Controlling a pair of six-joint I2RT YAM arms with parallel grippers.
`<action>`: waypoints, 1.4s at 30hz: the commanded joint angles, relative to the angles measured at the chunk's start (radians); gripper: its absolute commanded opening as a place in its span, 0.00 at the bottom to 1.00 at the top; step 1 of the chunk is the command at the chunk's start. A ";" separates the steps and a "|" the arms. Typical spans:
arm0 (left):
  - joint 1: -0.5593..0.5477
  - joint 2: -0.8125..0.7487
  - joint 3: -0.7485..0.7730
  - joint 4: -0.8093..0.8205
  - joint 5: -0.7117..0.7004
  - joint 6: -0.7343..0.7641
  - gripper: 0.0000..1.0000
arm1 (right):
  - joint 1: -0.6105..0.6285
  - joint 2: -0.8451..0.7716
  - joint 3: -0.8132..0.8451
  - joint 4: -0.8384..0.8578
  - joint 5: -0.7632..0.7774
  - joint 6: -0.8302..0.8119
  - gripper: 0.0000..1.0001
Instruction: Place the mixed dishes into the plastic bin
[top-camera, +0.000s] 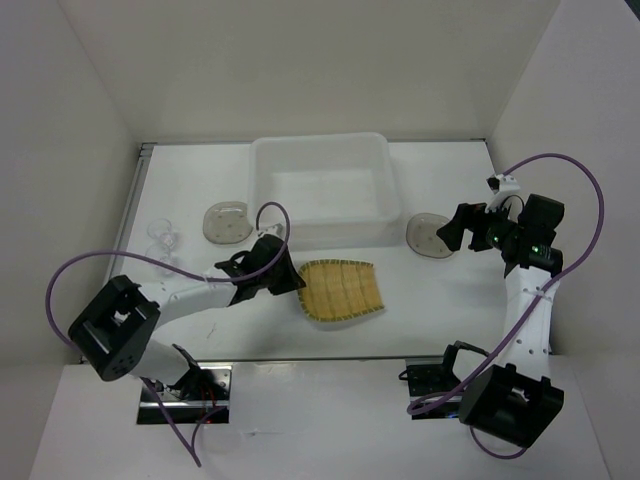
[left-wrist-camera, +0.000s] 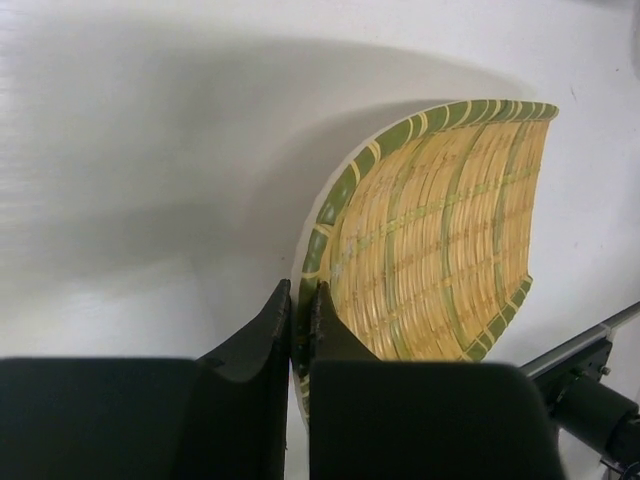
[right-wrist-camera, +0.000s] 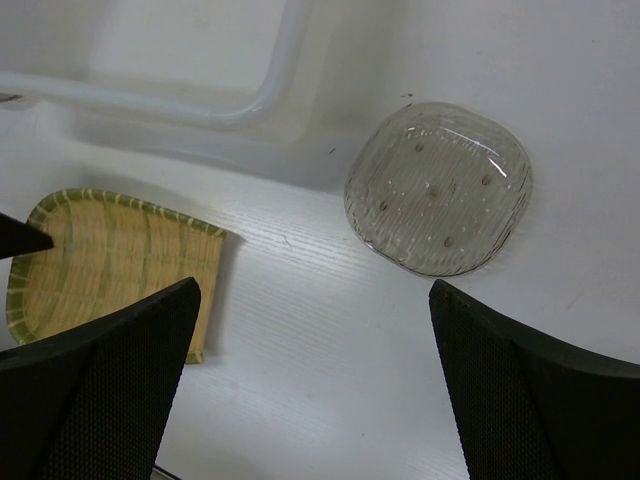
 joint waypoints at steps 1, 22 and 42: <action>-0.003 -0.100 0.038 -0.129 -0.051 0.075 0.00 | 0.003 -0.022 0.000 0.021 -0.019 -0.012 1.00; 0.029 -0.346 0.524 -0.526 0.027 0.218 0.00 | 0.003 -0.079 0.000 0.040 -0.001 0.007 1.00; 0.367 0.211 1.166 -0.678 0.286 0.399 0.00 | 0.003 -0.079 -0.009 0.040 0.008 0.016 1.00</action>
